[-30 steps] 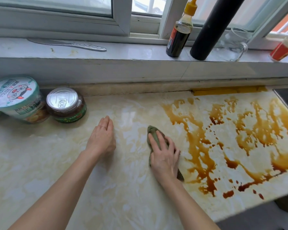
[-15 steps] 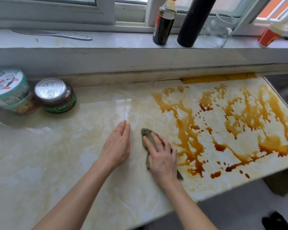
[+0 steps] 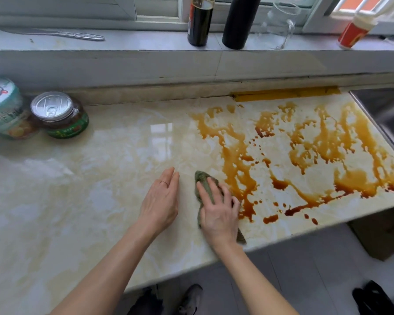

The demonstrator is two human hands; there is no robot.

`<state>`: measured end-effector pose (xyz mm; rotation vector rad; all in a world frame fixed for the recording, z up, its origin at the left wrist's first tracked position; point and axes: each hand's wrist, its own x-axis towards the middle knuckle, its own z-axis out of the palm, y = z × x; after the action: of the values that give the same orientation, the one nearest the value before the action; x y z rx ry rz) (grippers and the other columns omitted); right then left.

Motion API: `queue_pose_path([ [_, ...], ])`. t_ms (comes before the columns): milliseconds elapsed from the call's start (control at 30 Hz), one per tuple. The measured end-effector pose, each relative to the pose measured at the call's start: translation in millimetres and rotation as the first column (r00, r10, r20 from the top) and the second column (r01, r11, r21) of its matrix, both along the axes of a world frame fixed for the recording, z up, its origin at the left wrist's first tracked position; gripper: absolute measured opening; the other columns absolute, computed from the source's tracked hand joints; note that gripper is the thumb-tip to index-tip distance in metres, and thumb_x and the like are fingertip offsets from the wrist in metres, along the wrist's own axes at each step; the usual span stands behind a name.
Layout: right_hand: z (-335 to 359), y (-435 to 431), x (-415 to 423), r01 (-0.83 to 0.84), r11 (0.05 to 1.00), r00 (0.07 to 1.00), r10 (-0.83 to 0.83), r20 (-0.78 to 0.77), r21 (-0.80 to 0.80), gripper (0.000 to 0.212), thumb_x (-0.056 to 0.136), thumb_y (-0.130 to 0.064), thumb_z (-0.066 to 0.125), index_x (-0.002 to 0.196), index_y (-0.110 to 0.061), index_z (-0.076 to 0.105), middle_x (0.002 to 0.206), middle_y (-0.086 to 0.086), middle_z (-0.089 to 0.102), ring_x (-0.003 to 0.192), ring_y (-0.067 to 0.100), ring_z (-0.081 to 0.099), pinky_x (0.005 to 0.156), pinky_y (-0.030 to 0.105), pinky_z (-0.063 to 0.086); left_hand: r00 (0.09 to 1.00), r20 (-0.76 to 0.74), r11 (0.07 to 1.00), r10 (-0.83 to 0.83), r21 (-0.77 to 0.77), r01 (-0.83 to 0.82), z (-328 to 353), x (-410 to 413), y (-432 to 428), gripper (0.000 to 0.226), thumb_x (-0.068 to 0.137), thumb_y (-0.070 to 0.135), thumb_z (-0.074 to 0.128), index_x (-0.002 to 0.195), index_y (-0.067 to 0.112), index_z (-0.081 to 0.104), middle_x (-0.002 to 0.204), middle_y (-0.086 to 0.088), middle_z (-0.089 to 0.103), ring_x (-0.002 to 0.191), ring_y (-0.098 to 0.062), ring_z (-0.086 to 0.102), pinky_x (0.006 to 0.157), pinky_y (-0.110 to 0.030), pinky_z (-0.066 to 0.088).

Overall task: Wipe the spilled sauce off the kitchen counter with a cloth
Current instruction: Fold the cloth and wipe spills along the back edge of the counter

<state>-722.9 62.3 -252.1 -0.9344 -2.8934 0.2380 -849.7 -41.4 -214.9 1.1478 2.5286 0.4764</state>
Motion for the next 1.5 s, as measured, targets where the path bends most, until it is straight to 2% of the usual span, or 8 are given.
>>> queue_pose_path([
  [133,-5.1,-2.7,32.8,-0.350,0.937,0.937,0.350,0.019,-0.015,0.064,0.081,-0.031,0.050,0.144,-0.036,0.042,0.152,-0.006,0.039,0.136,0.024,0.039,0.098,0.047,0.037,1.000,0.010,1.000,0.012,-0.007,-0.012,-1.1,15.8,4.6,0.058,0.093,0.008,0.032,0.149,0.008,0.014,0.158,-0.008,0.005,0.145,-0.021,0.011,0.116,-0.030,0.013],
  [300,1.9,30.7,38.5,-0.218,0.975,0.975,0.219,0.022,-0.034,0.062,0.082,-0.030,0.042,0.143,-0.037,0.044,0.151,-0.006,0.041,0.136,0.024,0.038,0.097,0.046,0.038,0.999,0.006,0.998,0.049,-0.047,-0.049,-4.9,28.5,2.7,0.060,0.094,0.007,0.028,0.150,0.009,0.007,0.159,-0.006,0.001,0.145,-0.020,0.007,0.118,-0.029,0.010],
  [467,-5.1,37.1,78.4,-0.577,0.817,0.816,0.577,0.040,-0.010,0.062,0.084,-0.034,0.050,0.145,-0.039,0.042,0.154,-0.008,0.037,0.138,0.025,0.037,0.098,0.044,0.036,0.998,-0.005,0.996,0.068,-0.065,-0.068,-13.9,36.6,-0.7,0.060,0.096,0.010,0.030,0.150,0.010,0.004,0.159,-0.006,0.000,0.146,-0.020,0.006,0.118,-0.029,0.010],
  [633,-2.6,46.7,90.2,-0.513,0.858,0.858,0.513,-0.014,-0.005,0.060,0.084,-0.040,0.054,0.143,-0.038,0.045,0.154,-0.008,0.038,0.139,0.025,0.035,0.099,0.046,0.036,0.997,-0.016,0.993,0.080,-0.085,-0.081,-13.4,37.4,4.0,0.061,0.096,0.008,0.031,0.150,0.010,0.003,0.159,-0.005,-0.002,0.146,-0.019,0.003,0.117,-0.028,0.008],
  [833,-6.4,64.0,103.5,-0.739,0.670,0.673,0.735,0.083,0.068,0.061,0.091,-0.049,0.048,0.149,-0.037,0.034,0.157,-0.004,0.033,0.140,0.026,0.035,0.100,0.044,0.035,0.996,-0.013,0.992,0.092,-0.090,-0.093,-12.0,39.5,4.9,0.063,0.094,0.003,0.031,0.150,0.009,0.003,0.159,-0.006,-0.002,0.146,-0.019,0.002,0.118,-0.028,0.007],
  [1033,-6.3,98.5,122.0,-0.489,0.864,0.872,0.488,0.036,0.117,0.056,0.091,-0.044,0.048,0.146,-0.035,0.042,0.154,-0.005,0.038,0.139,0.026,0.037,0.096,0.048,0.039,0.995,-0.004,0.989,0.100,-0.107,-0.100,-11.1,42.5,7.0,0.065,0.093,0.001,0.030,0.149,0.007,-0.001,0.158,-0.007,-0.005,0.146,-0.019,-0.001,0.117,-0.027,0.004],
  [1267,-8.6,94.9,121.4,-0.729,0.669,0.684,0.720,0.114,0.149,0.055,0.097,-0.045,0.044,0.150,-0.036,0.033,0.156,-0.004,0.033,0.140,0.026,0.037,0.099,0.043,0.034,0.994,-0.022,0.987,0.106,-0.121,-0.108,-13.5,45.1,8.6,0.066,0.092,0.001,0.029,0.149,0.005,-0.002,0.158,-0.008,-0.007,0.146,-0.020,-0.003,0.119,-0.030,0.005],
  [1500,-13.2,69.8,114.5,-0.488,0.868,0.869,0.493,-0.040,0.093,0.051,0.093,-0.038,0.046,0.144,-0.037,0.044,0.152,-0.006,0.041,0.138,0.026,0.039,0.095,0.046,0.039,0.994,-0.014,0.987,0.107,-0.119,-0.107,-15.4,43.2,10.1,0.072,0.089,-0.001,0.036,0.149,0.006,-0.002,0.158,-0.009,-0.007,0.146,-0.020,-0.003,0.119,-0.029,0.004],
])
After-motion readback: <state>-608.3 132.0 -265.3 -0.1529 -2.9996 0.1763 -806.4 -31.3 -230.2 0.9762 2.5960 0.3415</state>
